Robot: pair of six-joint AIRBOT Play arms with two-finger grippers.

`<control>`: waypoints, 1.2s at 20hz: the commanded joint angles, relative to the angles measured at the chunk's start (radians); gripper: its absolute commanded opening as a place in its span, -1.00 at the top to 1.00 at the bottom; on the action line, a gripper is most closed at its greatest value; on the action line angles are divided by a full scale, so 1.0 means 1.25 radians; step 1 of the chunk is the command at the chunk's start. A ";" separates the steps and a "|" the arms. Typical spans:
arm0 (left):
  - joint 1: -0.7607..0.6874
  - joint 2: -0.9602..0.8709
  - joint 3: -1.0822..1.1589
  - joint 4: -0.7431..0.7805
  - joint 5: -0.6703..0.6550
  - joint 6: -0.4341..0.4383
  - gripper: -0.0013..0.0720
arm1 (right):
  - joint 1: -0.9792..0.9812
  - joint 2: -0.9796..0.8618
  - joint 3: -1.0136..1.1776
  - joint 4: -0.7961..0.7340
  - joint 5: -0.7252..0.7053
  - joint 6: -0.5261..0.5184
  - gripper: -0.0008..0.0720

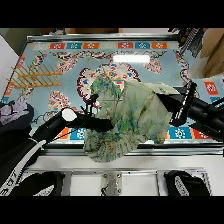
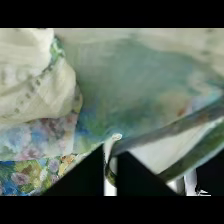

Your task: Fold the clothes and pants, and hang the long-sleeved shirts on hangers.

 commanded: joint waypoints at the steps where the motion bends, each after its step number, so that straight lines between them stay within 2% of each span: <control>1: 0.008 -0.013 0.000 -0.001 -0.009 0.004 0.93 | 0.001 0.021 0.001 0.000 0.000 0.015 0.97; 6: 0.134 0.054 0.000 0.060 -0.016 -0.015 0.94 | 0.001 0.084 0.001 0.000 -0.022 0.083 0.97; 9: 0.183 0.044 0.015 0.060 -0.041 -0.014 0.94 | 0.001 0.107 0.001 -0.006 -0.022 0.104 0.97; 17: 0.184 -0.063 0.158 0.060 -0.110 0.009 0.94 | 0.001 0.140 0.001 -0.009 -0.023 0.149 0.97; 24: 0.197 -0.040 0.190 0.060 -0.122 0.010 0.94 | 0.003 0.145 0.001 -0.005 -0.080 0.186 0.97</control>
